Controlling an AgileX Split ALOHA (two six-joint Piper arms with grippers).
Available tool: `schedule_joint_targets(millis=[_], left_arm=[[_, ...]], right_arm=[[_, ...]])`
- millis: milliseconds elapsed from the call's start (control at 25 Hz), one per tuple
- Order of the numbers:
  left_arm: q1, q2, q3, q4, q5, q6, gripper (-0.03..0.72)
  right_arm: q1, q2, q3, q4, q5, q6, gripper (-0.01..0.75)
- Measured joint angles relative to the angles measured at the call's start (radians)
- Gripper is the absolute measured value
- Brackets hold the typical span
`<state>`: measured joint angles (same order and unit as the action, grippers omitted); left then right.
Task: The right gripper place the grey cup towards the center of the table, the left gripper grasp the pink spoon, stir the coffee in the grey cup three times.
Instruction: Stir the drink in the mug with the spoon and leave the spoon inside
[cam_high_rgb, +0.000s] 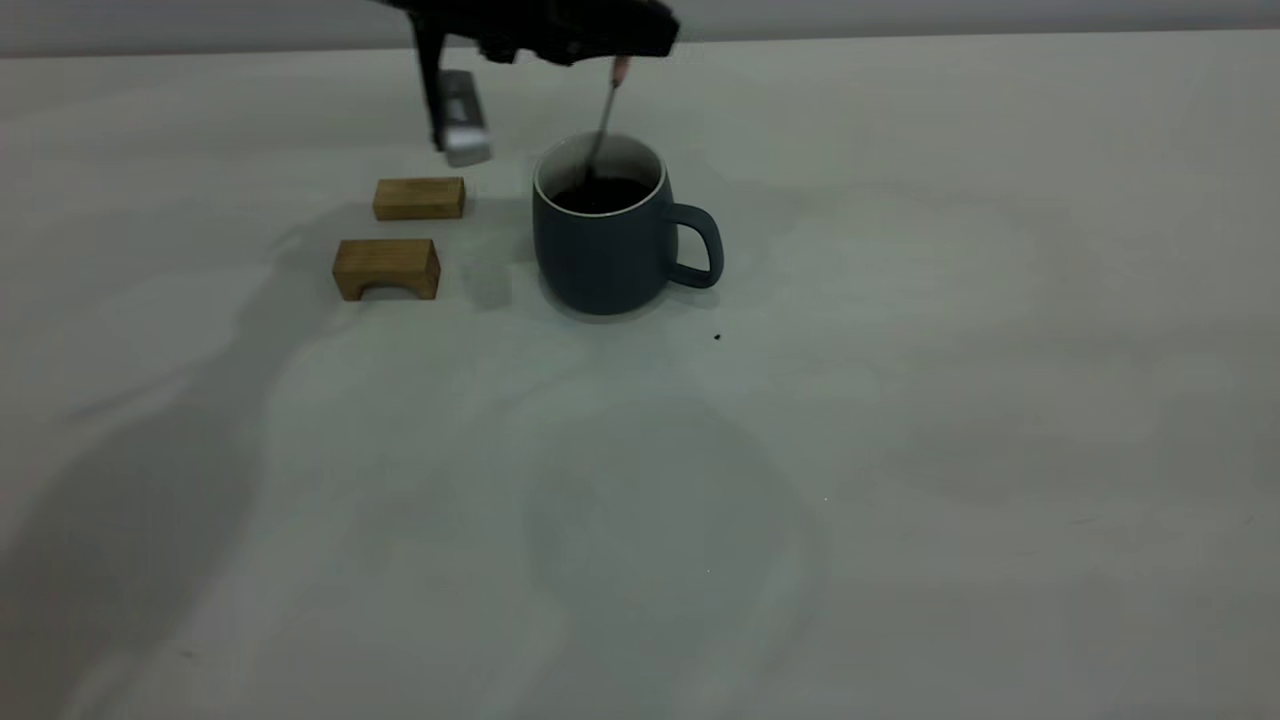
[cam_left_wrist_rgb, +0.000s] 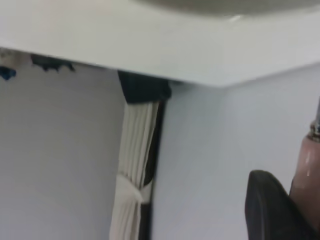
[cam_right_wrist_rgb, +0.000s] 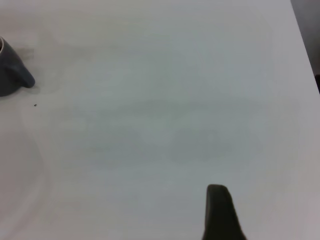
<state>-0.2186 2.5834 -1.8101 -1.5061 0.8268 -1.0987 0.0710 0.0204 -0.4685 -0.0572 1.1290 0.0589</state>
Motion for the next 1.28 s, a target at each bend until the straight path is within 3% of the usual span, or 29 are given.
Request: schedule_joint_targets(millis=[240, 520, 720, 960, 1280], left_arm=[[-0.037, 0.020, -0.001, -0.048, 0.093, 0.033, 0.124], [0.012, 0.020, -0.003, 0.137, 0.203, -0.157, 0.124], [0.049, 0.020, -0.003, 0.165, 0.164, -0.188, 0.124], [0.020, 0.020, -0.003, 0.031, 0.041, -0.014, 0.124], [-0.026, 0.025, -0.003, -0.032, 0.105, 0.090, 0.124]], right_arm=[[0.000, 0.000, 0.000, -0.001, 0.000, 0.000, 0.520], [0.000, 0.000, 0.000, -0.001, 0.000, 0.000, 0.520], [0.000, 0.000, 0.000, -0.001, 0.000, 0.000, 0.520], [0.000, 0.000, 0.000, -0.001, 0.000, 0.000, 0.520], [0.000, 0.000, 0.000, -0.004, 0.000, 0.000, 0.520]])
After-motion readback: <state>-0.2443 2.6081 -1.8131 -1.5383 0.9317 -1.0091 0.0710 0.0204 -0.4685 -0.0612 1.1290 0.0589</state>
